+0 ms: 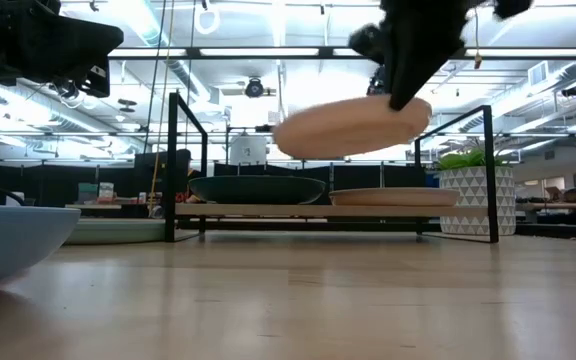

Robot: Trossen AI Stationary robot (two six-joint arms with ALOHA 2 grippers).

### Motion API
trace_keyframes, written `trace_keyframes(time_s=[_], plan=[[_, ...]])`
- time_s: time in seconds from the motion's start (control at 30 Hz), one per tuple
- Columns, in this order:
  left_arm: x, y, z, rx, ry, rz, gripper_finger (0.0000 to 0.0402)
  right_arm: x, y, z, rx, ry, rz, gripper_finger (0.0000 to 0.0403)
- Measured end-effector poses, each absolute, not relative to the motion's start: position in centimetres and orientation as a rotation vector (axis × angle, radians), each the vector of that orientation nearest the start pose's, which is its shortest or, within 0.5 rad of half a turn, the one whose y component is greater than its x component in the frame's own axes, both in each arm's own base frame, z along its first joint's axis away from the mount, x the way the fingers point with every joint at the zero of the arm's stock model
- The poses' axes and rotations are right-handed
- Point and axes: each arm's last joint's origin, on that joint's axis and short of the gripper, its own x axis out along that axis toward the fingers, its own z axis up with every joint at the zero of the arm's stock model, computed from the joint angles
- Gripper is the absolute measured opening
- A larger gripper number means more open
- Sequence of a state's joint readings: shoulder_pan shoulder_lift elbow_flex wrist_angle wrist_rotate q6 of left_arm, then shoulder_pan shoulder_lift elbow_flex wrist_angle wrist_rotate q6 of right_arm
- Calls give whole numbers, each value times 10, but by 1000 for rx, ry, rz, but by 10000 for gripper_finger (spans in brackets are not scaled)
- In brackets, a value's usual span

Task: Place and stack plates onto a shelf
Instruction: Stack the peach plate on top of the gray plate on the shelf, then stack the pink plate on top of the dark blue plate on the shelf

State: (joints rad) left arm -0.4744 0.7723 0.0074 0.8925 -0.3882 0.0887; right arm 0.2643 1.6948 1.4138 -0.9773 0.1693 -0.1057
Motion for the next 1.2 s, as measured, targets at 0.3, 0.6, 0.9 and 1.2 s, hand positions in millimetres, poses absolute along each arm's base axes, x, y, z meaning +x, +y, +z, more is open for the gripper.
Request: trace_keyframes(time_s=[0.3,0.6,0.9,1.2], plan=[[132,-56,173,13,-112,-83,16,302,28,249,-227,1196,-77,18],[132,-56,173,13,-111,-83,16,282,3,225,-141,1187,-165,18],[132,-56,173,13,-112,-83,16,282,1,210,-90,1200,-154,32],[132,-56,172,16,-105,-83,16,290,2,233,-88,1163,-158,70]])
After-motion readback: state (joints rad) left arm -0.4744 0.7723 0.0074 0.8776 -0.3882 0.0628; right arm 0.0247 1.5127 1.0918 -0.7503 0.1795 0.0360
